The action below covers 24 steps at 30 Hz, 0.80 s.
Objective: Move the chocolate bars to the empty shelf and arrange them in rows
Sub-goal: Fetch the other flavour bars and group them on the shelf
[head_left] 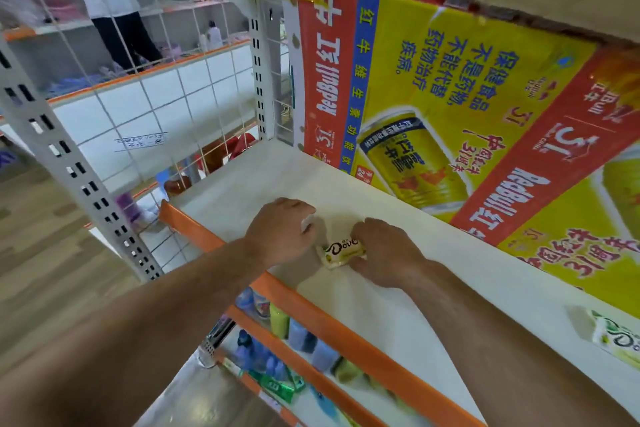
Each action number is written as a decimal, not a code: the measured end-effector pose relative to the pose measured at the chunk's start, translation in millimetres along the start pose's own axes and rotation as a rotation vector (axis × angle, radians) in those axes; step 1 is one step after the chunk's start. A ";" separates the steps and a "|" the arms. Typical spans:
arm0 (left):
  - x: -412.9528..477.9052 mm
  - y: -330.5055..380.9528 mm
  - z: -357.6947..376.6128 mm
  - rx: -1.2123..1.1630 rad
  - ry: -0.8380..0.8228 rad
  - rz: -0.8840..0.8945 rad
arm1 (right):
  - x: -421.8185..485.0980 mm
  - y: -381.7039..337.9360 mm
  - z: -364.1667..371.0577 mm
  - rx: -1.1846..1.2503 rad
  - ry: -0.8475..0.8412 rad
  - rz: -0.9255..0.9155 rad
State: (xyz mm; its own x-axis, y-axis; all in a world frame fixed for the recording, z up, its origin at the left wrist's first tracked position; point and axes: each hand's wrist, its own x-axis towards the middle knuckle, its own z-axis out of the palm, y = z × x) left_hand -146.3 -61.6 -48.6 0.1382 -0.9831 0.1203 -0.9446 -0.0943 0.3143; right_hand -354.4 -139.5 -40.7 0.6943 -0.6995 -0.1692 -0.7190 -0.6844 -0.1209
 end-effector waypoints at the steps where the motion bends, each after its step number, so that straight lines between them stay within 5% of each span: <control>1: 3.0 2.0 0.7 0.006 -0.006 0.015 | -1.5 -0.6 -3.1 -0.016 -0.002 0.013; 24: 18.9 213.4 81.8 -0.091 -0.092 0.457 | -211.2 119.6 13.3 0.123 0.127 0.481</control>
State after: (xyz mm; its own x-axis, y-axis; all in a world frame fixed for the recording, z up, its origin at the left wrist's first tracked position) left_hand -369.6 -113.2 -56.3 -0.3168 -0.9307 0.1829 -0.8719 0.3616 0.3301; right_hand -587.4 -70.9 -32.4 0.2769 -0.9540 -0.1148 -0.9512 -0.2552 -0.1737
